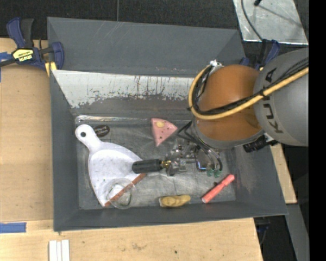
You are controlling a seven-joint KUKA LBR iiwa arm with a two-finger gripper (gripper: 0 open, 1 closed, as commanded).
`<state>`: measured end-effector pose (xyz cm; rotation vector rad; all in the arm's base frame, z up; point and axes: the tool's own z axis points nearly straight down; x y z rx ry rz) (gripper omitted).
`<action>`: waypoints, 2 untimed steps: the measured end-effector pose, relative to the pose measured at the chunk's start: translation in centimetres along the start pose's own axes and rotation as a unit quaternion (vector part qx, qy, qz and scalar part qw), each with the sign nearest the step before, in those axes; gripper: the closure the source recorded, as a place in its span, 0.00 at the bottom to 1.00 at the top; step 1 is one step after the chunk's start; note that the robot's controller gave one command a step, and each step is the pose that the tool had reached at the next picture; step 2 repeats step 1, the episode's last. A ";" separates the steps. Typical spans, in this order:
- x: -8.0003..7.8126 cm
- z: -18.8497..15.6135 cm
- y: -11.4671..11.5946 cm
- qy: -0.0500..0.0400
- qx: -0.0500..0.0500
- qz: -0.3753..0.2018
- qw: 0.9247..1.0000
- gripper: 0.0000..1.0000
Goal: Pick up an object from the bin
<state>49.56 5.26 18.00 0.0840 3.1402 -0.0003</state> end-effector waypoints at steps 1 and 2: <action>-0.8 -3.4 -0.5 0.000 0.000 -0.002 1.000 1.00; -0.8 -3.4 -0.5 0.000 0.000 -0.002 1.000 1.00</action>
Offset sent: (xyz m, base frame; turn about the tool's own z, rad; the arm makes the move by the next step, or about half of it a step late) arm -0.0090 0.0087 0.0045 0.0183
